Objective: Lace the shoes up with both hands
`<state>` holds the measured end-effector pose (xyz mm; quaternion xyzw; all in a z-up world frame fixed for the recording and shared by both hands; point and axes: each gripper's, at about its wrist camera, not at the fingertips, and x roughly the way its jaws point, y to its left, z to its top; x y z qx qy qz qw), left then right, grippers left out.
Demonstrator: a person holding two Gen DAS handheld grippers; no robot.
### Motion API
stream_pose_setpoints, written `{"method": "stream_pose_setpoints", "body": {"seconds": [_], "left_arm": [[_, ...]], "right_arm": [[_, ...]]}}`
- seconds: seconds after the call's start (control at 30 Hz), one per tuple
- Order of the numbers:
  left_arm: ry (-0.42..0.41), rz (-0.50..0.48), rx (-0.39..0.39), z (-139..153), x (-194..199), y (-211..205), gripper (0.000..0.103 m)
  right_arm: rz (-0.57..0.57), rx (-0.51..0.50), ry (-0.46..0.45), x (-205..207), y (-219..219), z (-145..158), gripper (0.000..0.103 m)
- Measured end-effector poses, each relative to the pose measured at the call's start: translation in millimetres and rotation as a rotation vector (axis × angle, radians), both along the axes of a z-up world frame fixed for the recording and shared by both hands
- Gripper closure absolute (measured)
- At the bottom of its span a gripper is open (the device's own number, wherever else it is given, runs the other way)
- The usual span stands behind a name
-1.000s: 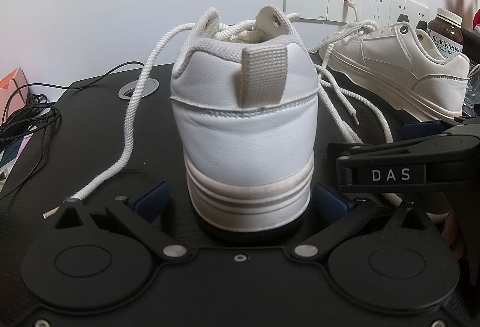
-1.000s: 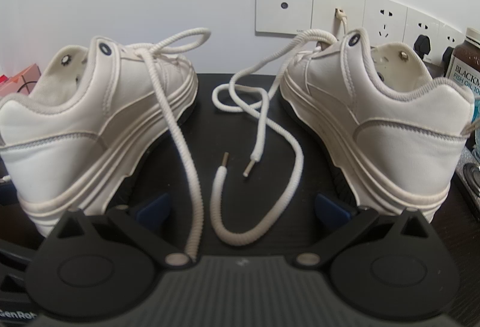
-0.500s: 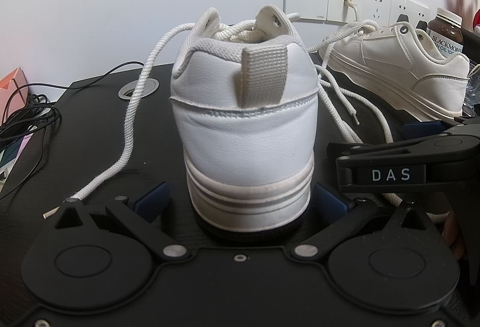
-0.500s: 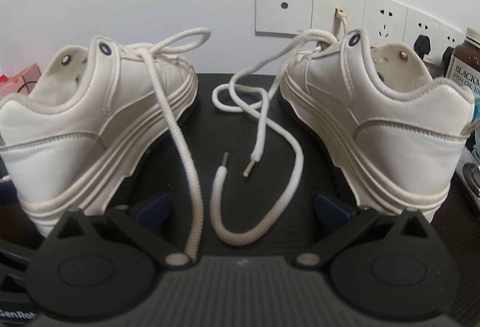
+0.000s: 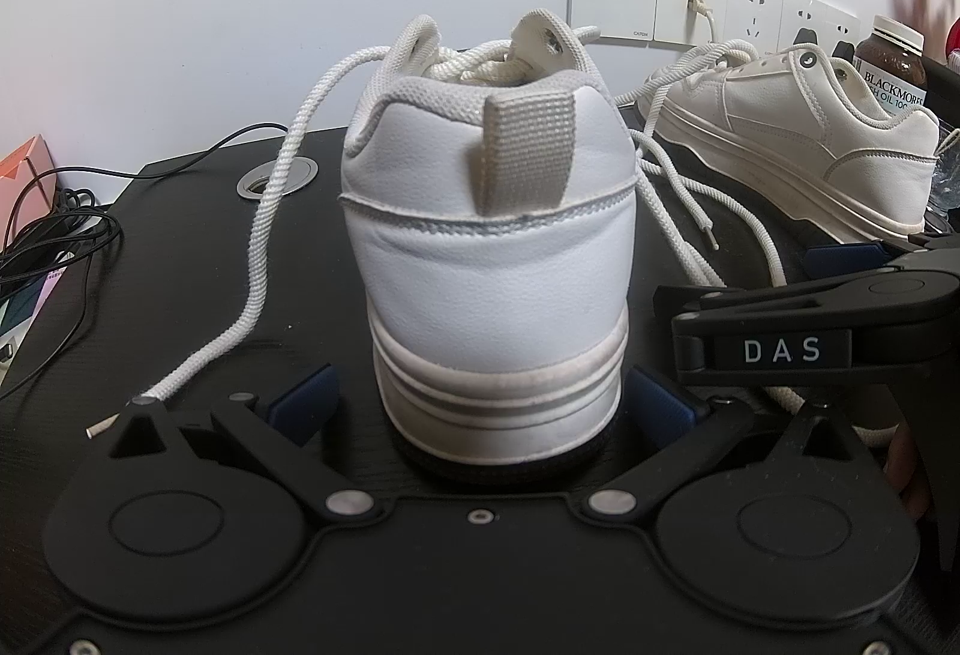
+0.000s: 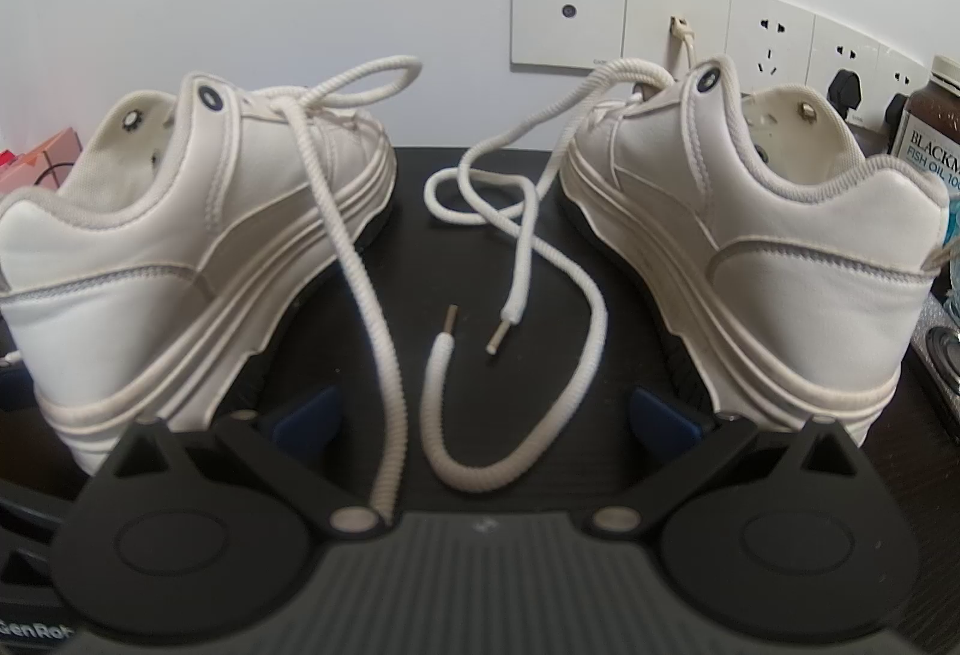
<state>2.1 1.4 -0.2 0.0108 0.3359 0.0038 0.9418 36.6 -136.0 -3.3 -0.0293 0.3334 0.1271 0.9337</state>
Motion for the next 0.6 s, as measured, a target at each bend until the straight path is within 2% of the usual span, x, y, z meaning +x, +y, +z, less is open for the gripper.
{"method": "stream_pose_setpoints", "body": {"seconds": [0.6], "left_arm": [[0.0, 0.0, 0.0, 0.6, 0.2, -0.1, 0.0]], "right_arm": [[0.0, 0.0, 0.0, 0.0, 0.0, 0.0, 0.001]]}}
